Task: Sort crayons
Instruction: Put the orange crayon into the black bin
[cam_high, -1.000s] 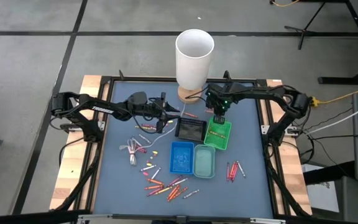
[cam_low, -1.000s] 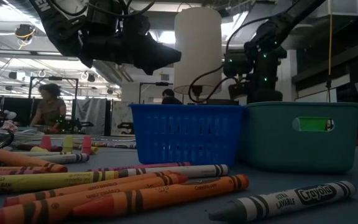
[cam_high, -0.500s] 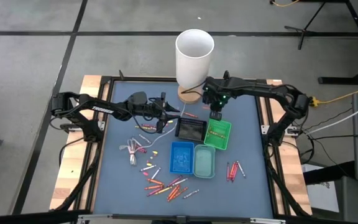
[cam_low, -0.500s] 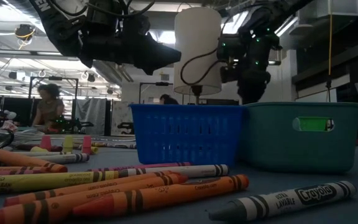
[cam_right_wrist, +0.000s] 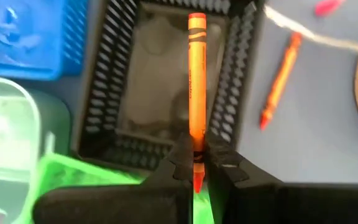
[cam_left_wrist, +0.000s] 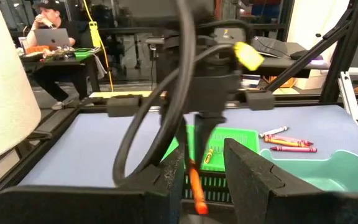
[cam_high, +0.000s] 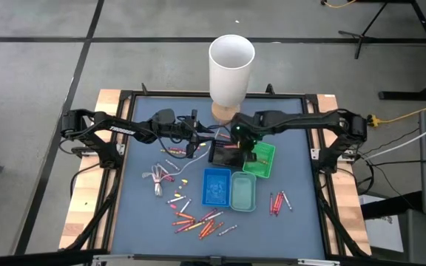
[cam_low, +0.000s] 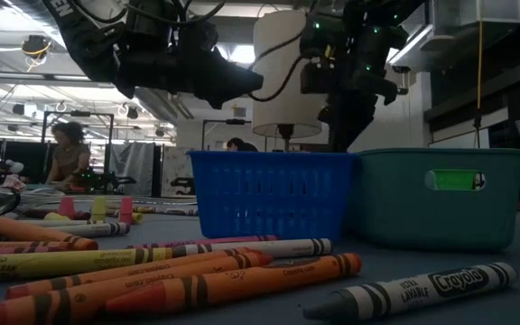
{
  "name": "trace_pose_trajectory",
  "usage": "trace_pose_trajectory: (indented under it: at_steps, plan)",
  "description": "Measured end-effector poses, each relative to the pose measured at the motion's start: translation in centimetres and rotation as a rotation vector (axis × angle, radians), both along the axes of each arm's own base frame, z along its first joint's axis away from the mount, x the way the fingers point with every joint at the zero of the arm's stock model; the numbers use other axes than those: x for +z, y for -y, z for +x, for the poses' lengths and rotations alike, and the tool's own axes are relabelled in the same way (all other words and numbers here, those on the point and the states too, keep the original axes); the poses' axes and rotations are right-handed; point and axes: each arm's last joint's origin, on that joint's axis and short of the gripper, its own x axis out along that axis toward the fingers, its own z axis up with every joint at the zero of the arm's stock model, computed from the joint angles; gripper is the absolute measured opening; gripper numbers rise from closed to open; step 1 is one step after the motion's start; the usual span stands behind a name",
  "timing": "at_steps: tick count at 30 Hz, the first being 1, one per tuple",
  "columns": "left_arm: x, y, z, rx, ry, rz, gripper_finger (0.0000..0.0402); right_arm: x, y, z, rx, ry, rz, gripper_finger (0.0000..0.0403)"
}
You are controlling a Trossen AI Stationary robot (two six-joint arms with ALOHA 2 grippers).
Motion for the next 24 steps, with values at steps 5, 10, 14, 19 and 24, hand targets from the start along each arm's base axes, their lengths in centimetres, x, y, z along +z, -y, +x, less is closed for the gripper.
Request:
trace_pose_trajectory:
  at_steps: [5, 10, 14, 19, 24]
  plan:
    - [0.0, 0.0, 0.0, 0.000, 0.000, 0.000, 0.0098, 0.2, -1.2, 0.7, 0.036, 0.052, -0.018, 0.0014]
    - [0.0, 0.0, 0.0, 0.001, 0.000, 0.000, 0.0098, 0.3, -1.2, 0.8, 0.036, 0.065, -0.020, 0.0026]
    - [0.0, 0.0, 0.0, 0.001, 0.000, 0.000, 0.0098, 0.3, -1.1, 1.0, 0.030, 0.085, -0.035, 0.0067]
    - [0.0, 0.0, 0.0, 0.001, 0.000, 0.000, 0.0098, 0.4, -0.8, 1.1, 0.002, 0.097, -0.104, 0.0108]
    - [0.0, 0.0, 0.0, 0.001, 0.000, 0.000, 0.0098, 0.6, -0.5, 1.4, -0.036, 0.119, -0.203, 0.0117]
